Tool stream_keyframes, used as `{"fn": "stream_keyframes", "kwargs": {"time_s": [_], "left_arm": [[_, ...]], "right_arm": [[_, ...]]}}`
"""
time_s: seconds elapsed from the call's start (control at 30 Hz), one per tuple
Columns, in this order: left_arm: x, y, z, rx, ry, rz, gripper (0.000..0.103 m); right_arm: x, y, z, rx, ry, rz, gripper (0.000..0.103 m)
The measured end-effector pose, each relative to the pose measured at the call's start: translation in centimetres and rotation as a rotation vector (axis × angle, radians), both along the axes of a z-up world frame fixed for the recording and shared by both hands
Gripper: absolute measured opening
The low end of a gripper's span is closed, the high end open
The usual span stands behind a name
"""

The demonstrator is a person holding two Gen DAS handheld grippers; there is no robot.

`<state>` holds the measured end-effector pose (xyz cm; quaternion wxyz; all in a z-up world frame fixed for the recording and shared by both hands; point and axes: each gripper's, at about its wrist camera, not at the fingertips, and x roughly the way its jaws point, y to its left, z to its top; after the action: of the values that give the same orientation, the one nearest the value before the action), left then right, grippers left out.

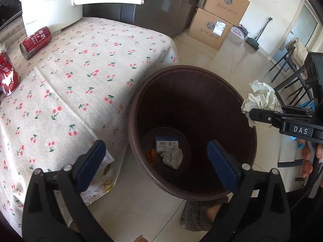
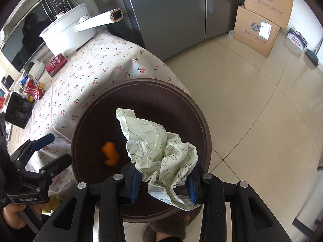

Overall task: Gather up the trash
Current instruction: 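Open the right gripper over the bin to drop the wrapper, then grasp the black plastic tray with the left gripper while the right returns to the table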

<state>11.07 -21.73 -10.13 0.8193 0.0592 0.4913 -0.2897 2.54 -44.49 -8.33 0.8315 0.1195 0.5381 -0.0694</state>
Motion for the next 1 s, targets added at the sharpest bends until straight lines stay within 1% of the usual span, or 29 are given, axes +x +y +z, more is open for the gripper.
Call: {"fn": "stream_keyframes", "kwargs": {"time_s": [0.2, 0.27, 0.3, 0.33, 0.37, 0.43, 0.63, 0.8, 1.0], "left_arm": [[0.1, 2.2, 0.6, 0.034, -0.028, 0.042, 0.102], [-0.2, 3.0, 1.0, 0.037, -0.035, 0.054, 0.102], [-0.3, 3.5, 1.2, 0.036, -0.041, 0.061, 0.102], [-0.3, 3.9, 1.4, 0.037, -0.047, 0.067, 0.102], [-0.3, 4.4, 1.6, 0.039, -0.051, 0.073, 0.102], [-0.2, 5.5, 1.9, 0.040, -0.058, 0.086, 0.102], [0.6, 8.1, 2.6, 0.055, -0.057, 0.141, 0.102], [0.7, 10.9, 2.9, 0.074, -0.060, 0.187, 0.102], [0.9, 14.5, 3.6, 0.068, -0.060, 0.262, 0.102]], "right_arm": [[0.3, 0.6, -0.1, -0.001, 0.003, 0.013, 0.040], [0.4, 0.8, 0.0, 0.000, -0.003, 0.010, 0.044], [0.5, 0.8, 0.0, 0.002, -0.008, 0.009, 0.056], [0.6, 0.9, 0.0, -0.002, -0.011, 0.004, 0.075], [0.7, 1.1, 0.1, -0.011, -0.014, -0.003, 0.087], [1.0, 1.3, 0.3, -0.013, -0.018, -0.006, 0.087], [2.0, 2.5, 1.1, 0.021, -0.029, -0.001, 0.087], [3.2, 4.7, 2.0, 0.019, -0.043, 0.034, 0.087], [4.9, 7.7, 2.9, 0.022, -0.054, 0.084, 0.087]]}}
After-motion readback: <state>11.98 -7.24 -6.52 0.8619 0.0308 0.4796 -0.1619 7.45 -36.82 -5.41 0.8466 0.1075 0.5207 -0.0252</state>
